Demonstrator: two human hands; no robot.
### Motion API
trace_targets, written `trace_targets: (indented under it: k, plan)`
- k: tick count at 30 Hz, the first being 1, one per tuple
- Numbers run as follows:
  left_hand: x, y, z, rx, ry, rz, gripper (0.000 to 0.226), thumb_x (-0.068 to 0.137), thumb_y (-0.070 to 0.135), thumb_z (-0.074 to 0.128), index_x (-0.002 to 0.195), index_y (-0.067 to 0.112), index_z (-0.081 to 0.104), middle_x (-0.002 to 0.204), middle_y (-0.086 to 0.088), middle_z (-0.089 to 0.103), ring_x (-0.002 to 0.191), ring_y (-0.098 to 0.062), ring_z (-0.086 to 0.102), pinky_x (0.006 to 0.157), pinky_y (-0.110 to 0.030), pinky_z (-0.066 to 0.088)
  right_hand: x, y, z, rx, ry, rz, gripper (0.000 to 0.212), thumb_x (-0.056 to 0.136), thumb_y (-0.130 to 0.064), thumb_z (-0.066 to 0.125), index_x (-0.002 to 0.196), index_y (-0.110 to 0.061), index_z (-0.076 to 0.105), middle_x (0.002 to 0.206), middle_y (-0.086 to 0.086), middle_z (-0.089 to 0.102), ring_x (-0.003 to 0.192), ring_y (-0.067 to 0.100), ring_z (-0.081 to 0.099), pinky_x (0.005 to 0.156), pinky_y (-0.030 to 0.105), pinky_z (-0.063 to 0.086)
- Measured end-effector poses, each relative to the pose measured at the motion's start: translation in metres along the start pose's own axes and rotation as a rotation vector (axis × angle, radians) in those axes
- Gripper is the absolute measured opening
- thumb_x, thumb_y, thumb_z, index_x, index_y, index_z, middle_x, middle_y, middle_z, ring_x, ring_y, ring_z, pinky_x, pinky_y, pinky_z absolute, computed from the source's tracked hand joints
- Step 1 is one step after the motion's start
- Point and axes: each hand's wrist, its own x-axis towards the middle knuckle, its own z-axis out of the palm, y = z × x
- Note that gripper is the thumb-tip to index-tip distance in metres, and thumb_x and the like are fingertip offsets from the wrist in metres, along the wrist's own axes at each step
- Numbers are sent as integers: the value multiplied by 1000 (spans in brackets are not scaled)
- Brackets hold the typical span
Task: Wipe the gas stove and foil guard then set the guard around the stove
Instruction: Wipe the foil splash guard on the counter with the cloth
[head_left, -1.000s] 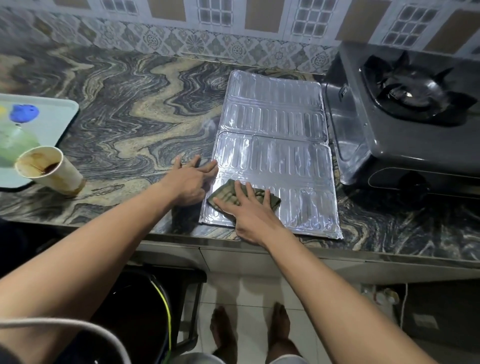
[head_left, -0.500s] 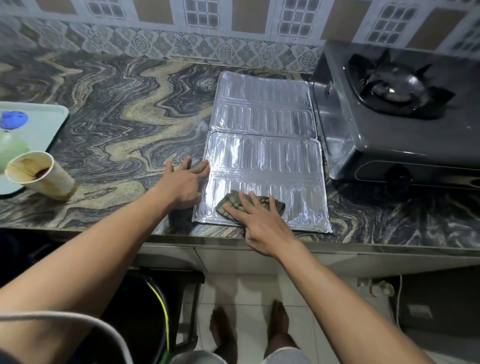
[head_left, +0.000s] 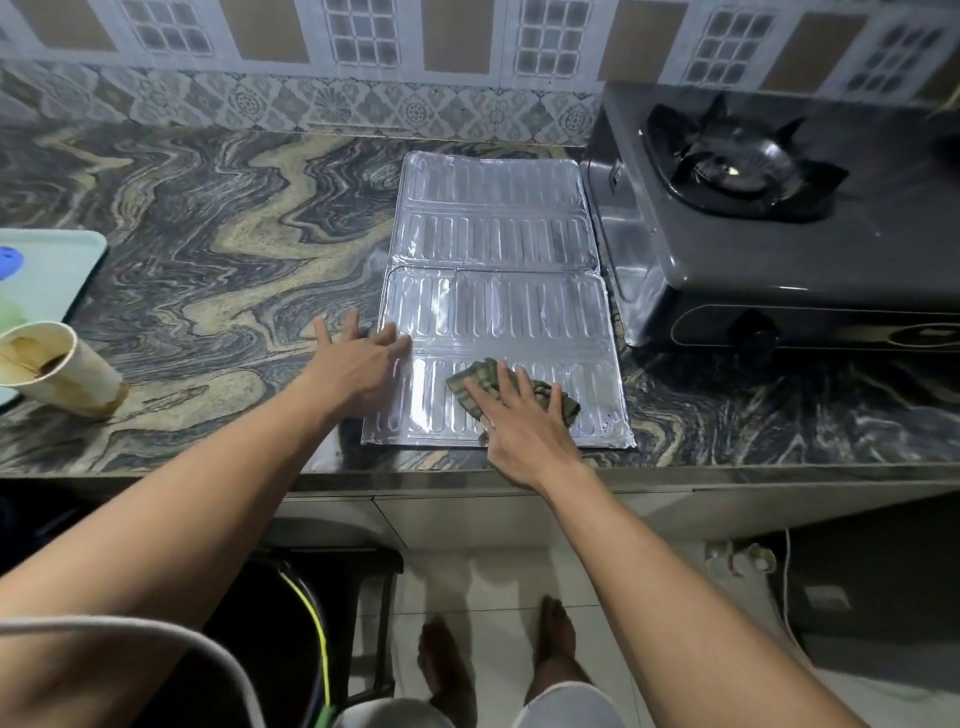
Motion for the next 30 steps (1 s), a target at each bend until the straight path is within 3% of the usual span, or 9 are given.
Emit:
trace_targets:
  k: [4, 6, 17, 23, 30]
  plan:
    - [0, 3, 8, 23, -50, -22, 75, 96, 64, 37, 158, 33, 7, 166, 4, -2, 149, -43, -6, 108, -78, -5, 2, -1, 3, 23, 25, 9, 91, 92, -8, 49, 157, -37, -8, 164, 5, -19, 151, 29, -18, 116, 63, -14]
    - [2, 1, 9, 14, -63, -30, 78, 94, 68, 37, 158, 35, 6, 166, 5, -3, 149, -41, -7, 108, -77, -5, 2, 1, 3, 33, 30, 10, 90, 93, -7, 49, 157, -37, -7, 165, 5, -18, 151, 29, -17, 116, 62, -14]
    - [4, 1, 6, -11, -86, -26, 77, 95, 67, 38, 158, 37, 6, 165, 7, -5, 149, -40, -11, 107, -78, -4, -11, 48, -2, 69, 95, 220, 72, 103, -22, 42, 158, -35, -3, 165, 7, -13, 152, 29, -14, 119, 62, -7]
    - [4, 4, 5, -18, -74, -29, 74, 95, 64, 41, 157, 36, 11, 166, 8, -2, 150, -38, -9, 106, -79, -6, -19, 37, 8, 107, 179, 313, 78, 98, -16, 45, 159, -29, 0, 166, 13, -9, 152, 32, -12, 117, 63, -9]
    - [9, 4, 3, -28, -85, -25, 73, 95, 62, 45, 157, 36, 17, 166, 9, 3, 151, -36, -6, 106, -79, -3, -23, 16, 16, 137, 203, 280, 80, 93, -10, 48, 159, -22, 4, 166, 15, -5, 152, 34, -8, 116, 65, -6]
